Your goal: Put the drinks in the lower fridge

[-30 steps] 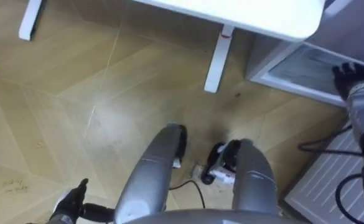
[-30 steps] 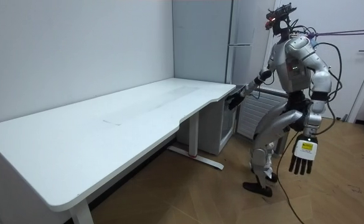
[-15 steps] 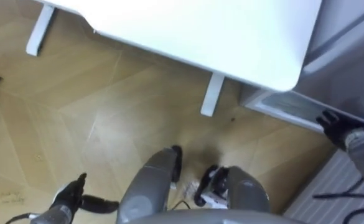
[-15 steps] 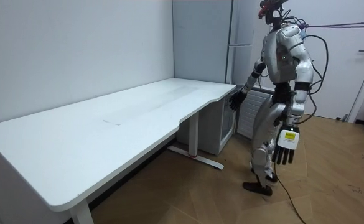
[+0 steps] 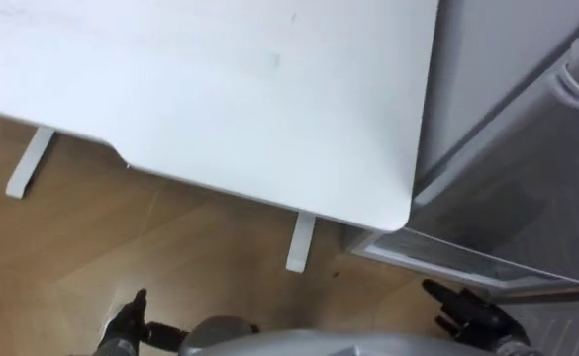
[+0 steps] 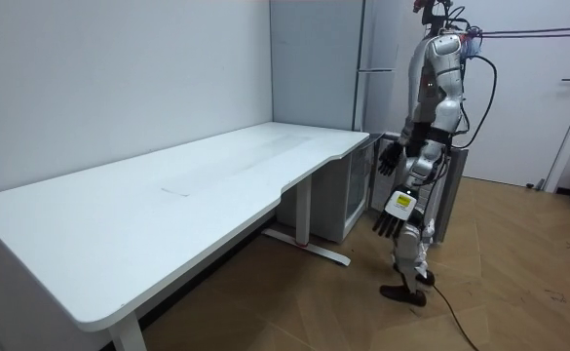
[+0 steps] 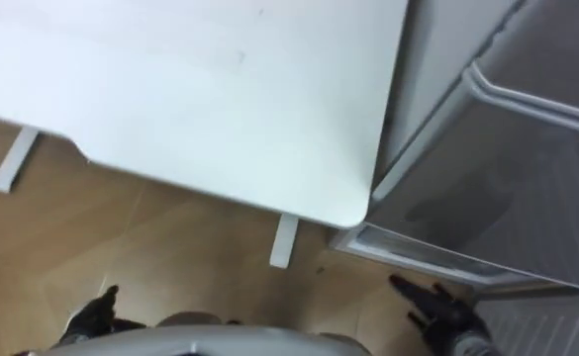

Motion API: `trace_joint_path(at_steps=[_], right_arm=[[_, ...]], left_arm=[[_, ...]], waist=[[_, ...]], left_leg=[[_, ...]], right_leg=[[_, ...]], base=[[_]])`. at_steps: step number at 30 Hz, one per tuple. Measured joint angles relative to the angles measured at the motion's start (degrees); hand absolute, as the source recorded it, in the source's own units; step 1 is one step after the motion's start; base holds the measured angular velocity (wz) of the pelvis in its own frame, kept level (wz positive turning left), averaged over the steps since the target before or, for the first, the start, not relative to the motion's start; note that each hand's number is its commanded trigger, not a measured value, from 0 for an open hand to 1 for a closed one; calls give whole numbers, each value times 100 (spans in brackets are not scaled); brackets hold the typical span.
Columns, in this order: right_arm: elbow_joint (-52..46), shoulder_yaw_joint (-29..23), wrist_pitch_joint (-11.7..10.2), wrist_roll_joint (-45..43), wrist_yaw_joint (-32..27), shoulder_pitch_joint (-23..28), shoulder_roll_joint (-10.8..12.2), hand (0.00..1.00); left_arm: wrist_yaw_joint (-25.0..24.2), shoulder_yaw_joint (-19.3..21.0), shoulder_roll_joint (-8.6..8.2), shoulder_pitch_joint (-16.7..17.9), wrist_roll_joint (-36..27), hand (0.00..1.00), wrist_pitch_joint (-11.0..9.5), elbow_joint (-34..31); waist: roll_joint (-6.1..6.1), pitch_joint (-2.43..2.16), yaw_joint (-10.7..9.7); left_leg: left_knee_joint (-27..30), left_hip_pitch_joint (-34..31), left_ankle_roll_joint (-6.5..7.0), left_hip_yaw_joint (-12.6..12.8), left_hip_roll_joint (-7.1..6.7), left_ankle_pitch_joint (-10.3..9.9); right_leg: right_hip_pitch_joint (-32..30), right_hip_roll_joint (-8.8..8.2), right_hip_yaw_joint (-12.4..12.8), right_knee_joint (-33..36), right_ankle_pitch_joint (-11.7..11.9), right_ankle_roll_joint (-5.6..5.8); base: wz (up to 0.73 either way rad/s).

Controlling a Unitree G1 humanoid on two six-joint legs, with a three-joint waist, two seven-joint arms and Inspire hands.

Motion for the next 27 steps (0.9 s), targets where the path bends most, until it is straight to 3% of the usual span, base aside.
trace_joint_path(at_steps=[1,3,9,15,21,23,27], right_arm=[[-1,3,-2,-133,-7,9,21,0],[2,4,-8,-385,-47,12,63,0],[5,-7,-12,-1493,-154,75,260,0],[54,-82,2,-1620,-387,87,324,0],[170,-322,27,-1667,-433,73,390,0],[171,-350,61,-1667,-439,72,394,0],[169,-361,70,-1694,-510,72,394,0]], left_arm=[[0,0,-74,-4,-122,0,0,20],[-13,-9,-158,-6,-246,0,-2,73],[-54,242,-301,-79,-159,0,3,302],[-122,528,-337,28,-157,0,27,353],[-299,760,-338,17,-77,0,189,422],[-327,782,-339,-13,-28,0,231,420],[-362,780,-341,-38,51,0,303,422]], waist=[[93,38,-62],[161,73,-94],[233,56,-132],[216,21,-201],[215,18,-230],[251,-5,-231],[277,9,-264]], left_leg=[[-21,39,2,19,8,-1],[-103,117,15,131,14,6],[-189,281,43,299,77,21],[-242,409,57,355,78,30],[-258,506,61,427,83,31],[-259,519,61,452,86,30],[-261,556,61,471,83,29]], right_leg=[[14,2,36,-3,21,4],[5,2,158,-11,31,12],[20,52,429,25,89,-5],[124,82,540,-41,102,-9],[186,97,634,-68,108,1],[186,99,666,-67,109,2],[211,111,735,-61,128,3]], base=[[-22],[-33],[-23],[-6],[-7],[-9],[-8]])
